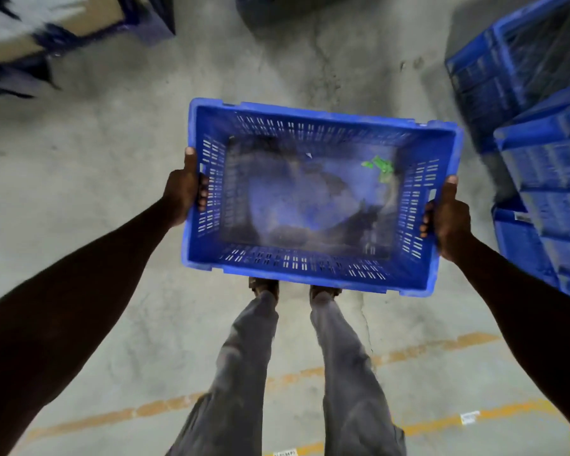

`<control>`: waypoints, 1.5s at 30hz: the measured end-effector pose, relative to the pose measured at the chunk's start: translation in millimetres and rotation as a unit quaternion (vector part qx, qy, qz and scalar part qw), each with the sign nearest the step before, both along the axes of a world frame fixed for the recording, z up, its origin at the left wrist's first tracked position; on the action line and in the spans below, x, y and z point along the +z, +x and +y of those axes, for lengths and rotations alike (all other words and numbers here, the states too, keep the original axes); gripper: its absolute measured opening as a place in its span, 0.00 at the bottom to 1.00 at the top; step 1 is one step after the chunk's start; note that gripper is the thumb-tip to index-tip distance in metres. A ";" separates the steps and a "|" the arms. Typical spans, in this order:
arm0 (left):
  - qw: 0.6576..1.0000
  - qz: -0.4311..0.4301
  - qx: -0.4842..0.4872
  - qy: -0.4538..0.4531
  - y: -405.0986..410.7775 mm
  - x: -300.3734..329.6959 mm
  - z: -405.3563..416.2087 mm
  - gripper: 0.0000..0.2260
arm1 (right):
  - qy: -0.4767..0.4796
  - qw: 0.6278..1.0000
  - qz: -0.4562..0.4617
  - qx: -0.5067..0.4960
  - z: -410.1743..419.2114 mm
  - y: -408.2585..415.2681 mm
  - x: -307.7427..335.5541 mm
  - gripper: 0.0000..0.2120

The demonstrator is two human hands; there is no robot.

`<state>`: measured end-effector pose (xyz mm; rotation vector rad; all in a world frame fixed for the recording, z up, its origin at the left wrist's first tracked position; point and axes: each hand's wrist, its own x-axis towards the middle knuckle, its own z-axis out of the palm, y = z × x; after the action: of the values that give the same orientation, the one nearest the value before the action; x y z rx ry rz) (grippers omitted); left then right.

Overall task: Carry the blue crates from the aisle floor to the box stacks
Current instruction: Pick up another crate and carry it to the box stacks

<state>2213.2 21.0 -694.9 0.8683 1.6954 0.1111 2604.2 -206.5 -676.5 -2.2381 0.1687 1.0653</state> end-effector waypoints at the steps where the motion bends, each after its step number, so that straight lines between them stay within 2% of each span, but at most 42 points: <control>1: 1.000 -0.009 0.005 0.002 -8.1 28.0 -4.1 0.31 | 0.012 1.000 0.004 0.006 -1.1 -3.4 27.7 0.33; 8: 0.993 -0.073 0.076 0.054 -74.1 223.4 -45.0 0.31 | 0.093 0.993 0.040 0.065 -1.9 -32.2 219.3 0.40; 14: 0.980 -0.064 0.164 0.097 -131.6 342.2 -98.9 0.30 | 0.123 0.978 0.036 0.166 14.2 -69.8 334.5 0.38; 18: 0.967 -0.093 0.212 0.102 -186.8 404.0 -153.9 0.29 | 0.140 0.957 0.048 0.249 26.1 -90.6 394.1 0.34; 23: 0.935 -0.128 0.301 0.133 -240.7 450.3 -235.2 0.28 | 0.179 0.922 0.067 0.337 41.4 -136.8 436.2 0.29; 29: 0.881 -0.046 0.425 0.203 -296.6 467.2 -338.9 0.29 | 0.195 0.871 0.060 0.446 50.2 -238.2 455.0 0.31; 34: 0.833 -0.014 0.507 0.222 -363.8 479.0 -438.3 0.28 | 0.194 0.823 0.059 0.531 38.8 -352.2 457.4 0.31; 40: 0.769 0.016 0.595 0.231 -460.4 487.5 -559.9 0.28 | 0.215 0.750 0.099 0.618 -0.8 -508.4 462.1 0.38; 45: 0.719 0.055 0.650 0.241 -521.3 502.2 -639.7 0.28 | 0.214 0.699 0.115 0.673 -35.2 -628.9 472.6 0.36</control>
<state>1692.0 -618.7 -192.6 -0.1678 2.1249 1.5317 1975.3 -241.7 -203.9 -1.5223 -1.6838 1.7809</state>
